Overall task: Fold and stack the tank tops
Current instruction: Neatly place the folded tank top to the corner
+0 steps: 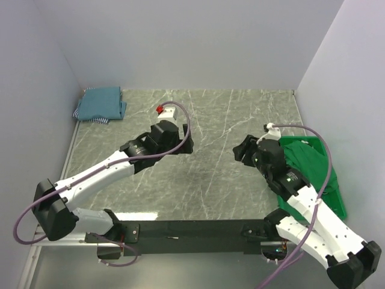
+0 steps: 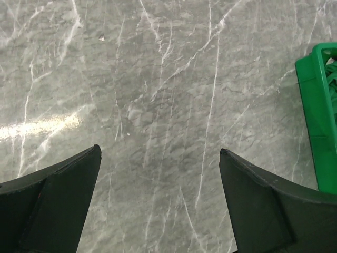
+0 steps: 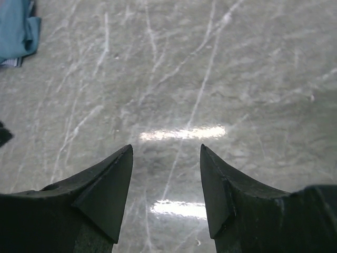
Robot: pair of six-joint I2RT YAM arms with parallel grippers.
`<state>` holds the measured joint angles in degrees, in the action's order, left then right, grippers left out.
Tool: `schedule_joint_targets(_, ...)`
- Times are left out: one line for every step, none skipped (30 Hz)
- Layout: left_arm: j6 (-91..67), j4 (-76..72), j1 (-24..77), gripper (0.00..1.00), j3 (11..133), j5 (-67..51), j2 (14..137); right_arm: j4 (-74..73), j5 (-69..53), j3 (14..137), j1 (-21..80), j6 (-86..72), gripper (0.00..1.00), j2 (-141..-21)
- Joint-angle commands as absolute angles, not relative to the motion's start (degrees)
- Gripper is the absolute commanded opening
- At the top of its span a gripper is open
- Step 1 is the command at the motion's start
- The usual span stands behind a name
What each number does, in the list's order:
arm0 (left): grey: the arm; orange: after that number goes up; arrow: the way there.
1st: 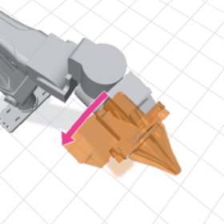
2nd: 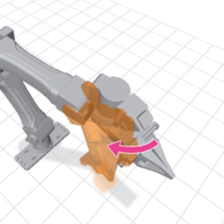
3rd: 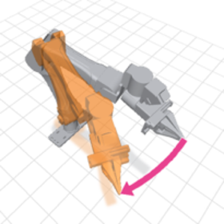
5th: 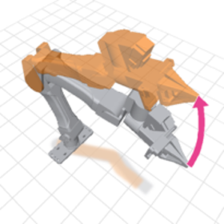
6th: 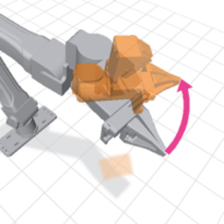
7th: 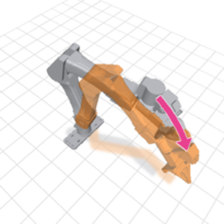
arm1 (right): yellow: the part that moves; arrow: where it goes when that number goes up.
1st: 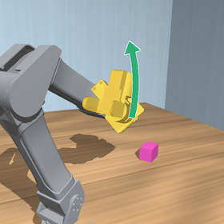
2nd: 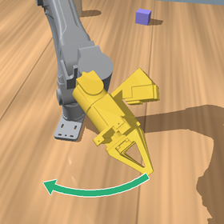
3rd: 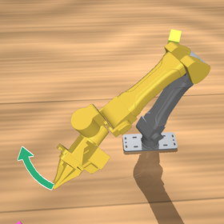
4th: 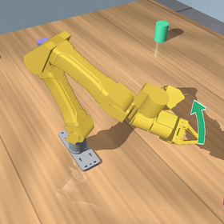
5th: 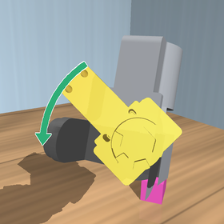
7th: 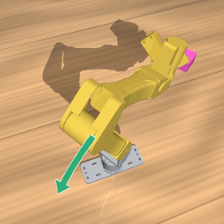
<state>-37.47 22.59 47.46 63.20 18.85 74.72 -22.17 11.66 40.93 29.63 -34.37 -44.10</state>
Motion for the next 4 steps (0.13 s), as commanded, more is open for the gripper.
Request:
schedule_joint_targets(-38.85,21.71,47.55,0.99,62.58,17.58,71.99,-22.15,15.99,40.08,29.44,-35.60,0.61,-42.37)
schedule_joint_targets(-38.85,20.84,47.55,0.99,61.88,16.88,71.63,-22.15,16.26,39.90,29.53,-35.60,0.61,-42.28)
schedule_joint_targets(-38.50,20.57,47.55,0.99,61.70,16.96,70.93,-22.24,16.69,39.90,29.44,-35.77,0.61,-42.28)
schedule_joint_targets(-38.24,20.31,47.55,0.99,61.53,17.22,70.49,-21.98,16.87,39.82,29.44,-35.86,0.61,-42.28)
